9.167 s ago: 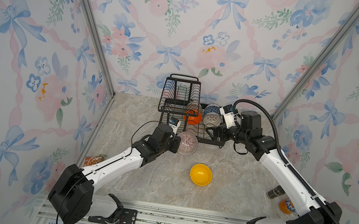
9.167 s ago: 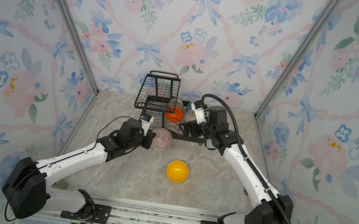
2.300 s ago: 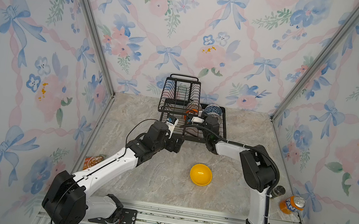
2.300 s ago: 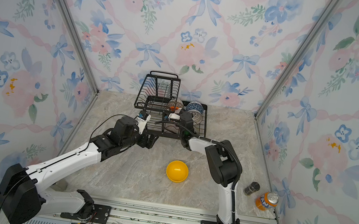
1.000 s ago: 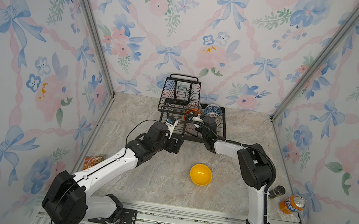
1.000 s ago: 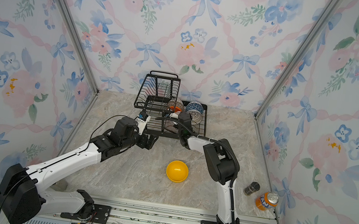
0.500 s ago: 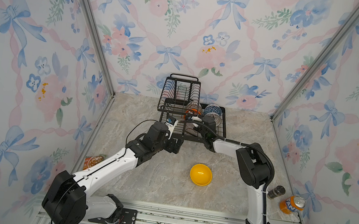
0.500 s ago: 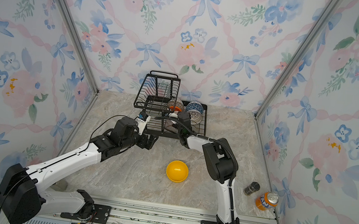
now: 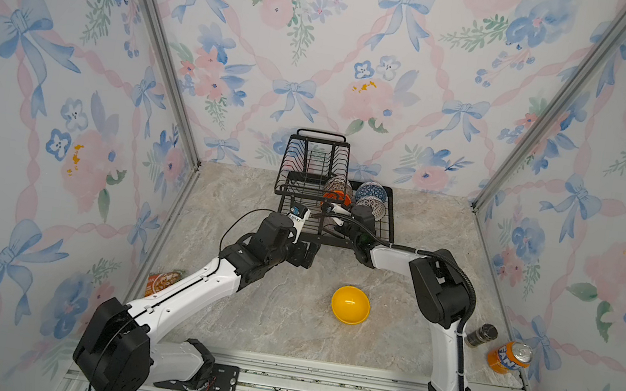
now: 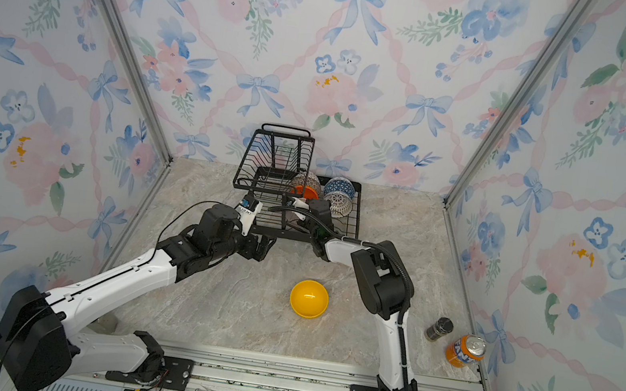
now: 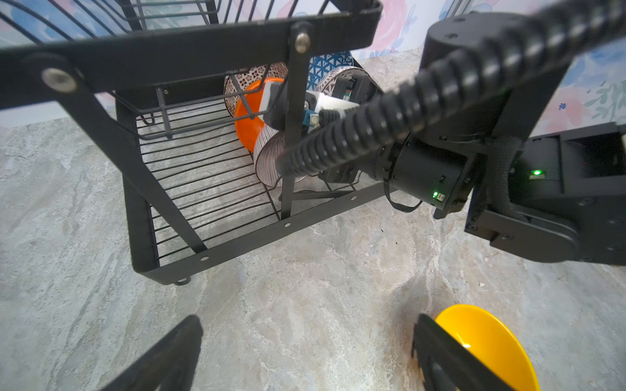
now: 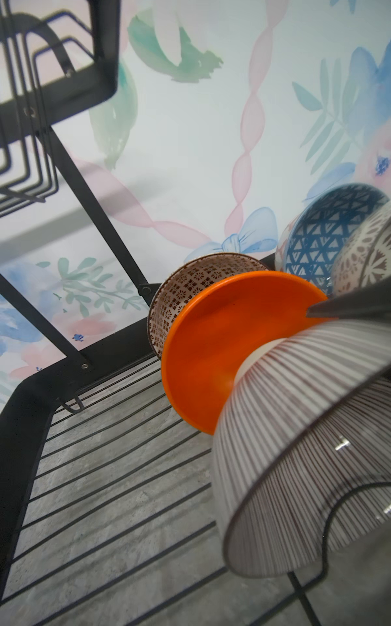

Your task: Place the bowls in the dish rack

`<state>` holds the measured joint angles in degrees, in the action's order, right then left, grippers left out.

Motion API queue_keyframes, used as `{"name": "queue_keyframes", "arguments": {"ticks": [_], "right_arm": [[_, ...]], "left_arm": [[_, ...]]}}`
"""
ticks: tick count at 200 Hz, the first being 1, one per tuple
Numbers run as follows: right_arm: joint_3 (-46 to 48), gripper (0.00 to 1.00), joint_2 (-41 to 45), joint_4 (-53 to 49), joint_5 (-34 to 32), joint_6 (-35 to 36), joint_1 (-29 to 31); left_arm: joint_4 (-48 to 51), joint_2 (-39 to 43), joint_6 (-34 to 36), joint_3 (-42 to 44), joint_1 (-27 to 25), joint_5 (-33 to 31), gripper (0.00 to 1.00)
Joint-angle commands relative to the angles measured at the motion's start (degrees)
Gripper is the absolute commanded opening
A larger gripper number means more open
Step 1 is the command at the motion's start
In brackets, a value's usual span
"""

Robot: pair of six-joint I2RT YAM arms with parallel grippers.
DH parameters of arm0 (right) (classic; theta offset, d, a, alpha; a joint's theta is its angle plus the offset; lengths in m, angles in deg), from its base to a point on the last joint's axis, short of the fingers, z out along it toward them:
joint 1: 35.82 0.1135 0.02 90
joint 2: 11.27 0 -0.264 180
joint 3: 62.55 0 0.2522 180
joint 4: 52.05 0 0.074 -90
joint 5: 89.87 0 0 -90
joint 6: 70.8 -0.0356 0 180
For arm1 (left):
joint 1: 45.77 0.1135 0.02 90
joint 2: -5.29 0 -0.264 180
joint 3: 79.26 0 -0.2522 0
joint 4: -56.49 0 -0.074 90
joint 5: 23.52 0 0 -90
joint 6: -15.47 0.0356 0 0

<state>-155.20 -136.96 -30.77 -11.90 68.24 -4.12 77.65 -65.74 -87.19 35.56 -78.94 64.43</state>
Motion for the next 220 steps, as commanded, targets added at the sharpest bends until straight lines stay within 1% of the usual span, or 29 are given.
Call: {"name": "queue_keyframes", "arguments": {"ticks": [1, 42, 113, 149, 192, 204, 220], "right_arm": [[1.5, 0.00, 0.3, 1.0, 1.5, -2.1, 0.0], [2.2, 0.00, 1.4, -1.3, 2.4, -4.1, -0.2], [1.6, 0.00, 2.6, -5.2, 1.5, -6.7, -0.3], [1.7, 0.11, 2.9, -5.2, 1.3, -7.3, -0.4], [1.6, 0.19, 3.3, -4.9, 1.4, -7.6, -0.4], [1.6, 0.20, 3.5, -4.9, 1.5, -7.8, -0.4], [1.6, 0.23, 3.7, -4.9, 1.6, -8.0, -0.3]], "left_arm": [[0.6, 0.1, -0.8, -0.3, 0.5, 0.8, 0.98], [0.6, 0.3, -0.9, -0.2, 0.5, 0.8, 0.98], [0.7, 0.6, -1.1, 0.3, 0.5, 0.8, 0.98], [0.6, 0.9, -1.1, 0.6, 0.4, 0.8, 0.98], [0.6, 1.5, -1.2, 1.1, 0.5, 0.6, 0.98], [0.6, 1.6, -1.2, 1.1, 0.5, 0.5, 0.98], [0.6, 1.6, -1.2, 1.2, 0.5, 0.5, 0.98]]}}
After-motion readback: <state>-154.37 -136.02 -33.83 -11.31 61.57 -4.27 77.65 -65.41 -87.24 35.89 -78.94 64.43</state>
